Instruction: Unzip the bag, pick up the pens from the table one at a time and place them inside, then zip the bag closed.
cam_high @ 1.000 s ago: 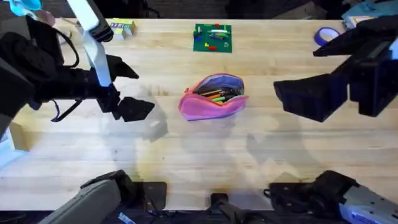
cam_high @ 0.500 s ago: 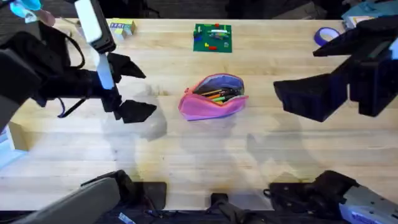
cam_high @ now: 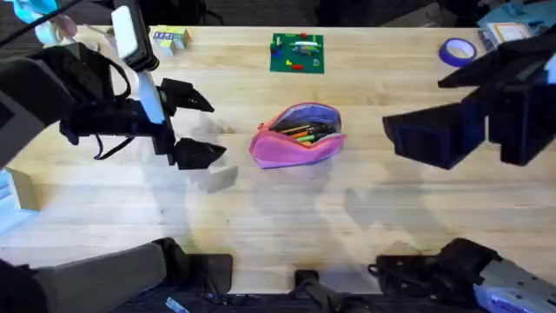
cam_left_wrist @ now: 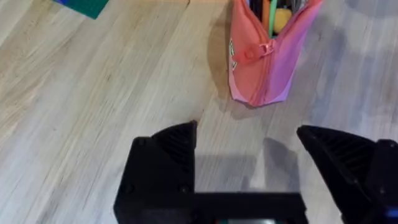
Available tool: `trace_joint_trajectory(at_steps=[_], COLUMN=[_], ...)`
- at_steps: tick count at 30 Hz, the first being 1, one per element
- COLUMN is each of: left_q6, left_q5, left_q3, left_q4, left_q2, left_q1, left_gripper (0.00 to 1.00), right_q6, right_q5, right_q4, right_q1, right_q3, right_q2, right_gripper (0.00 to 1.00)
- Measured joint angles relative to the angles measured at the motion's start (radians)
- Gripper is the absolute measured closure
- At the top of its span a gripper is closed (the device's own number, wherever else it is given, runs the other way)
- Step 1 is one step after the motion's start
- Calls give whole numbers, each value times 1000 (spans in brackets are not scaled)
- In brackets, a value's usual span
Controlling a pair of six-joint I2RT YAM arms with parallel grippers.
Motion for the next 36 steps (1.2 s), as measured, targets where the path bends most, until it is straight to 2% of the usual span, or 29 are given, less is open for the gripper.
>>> trace_joint_trajectory(at_steps=[19, 36], left_q6=[0, 0], left_q5=[4, 4], left_q3=[0, 0], left_q4=[0, 0], left_q2=[0, 0], left_q1=[0, 0], left_gripper=[7, 8], right_q6=[51, 73], right_q5=[-12, -129], right_q4=[10, 84], right_q1=[0, 2], right_q3=[0, 23], right_q2=[15, 276], right_gripper=[3, 4])
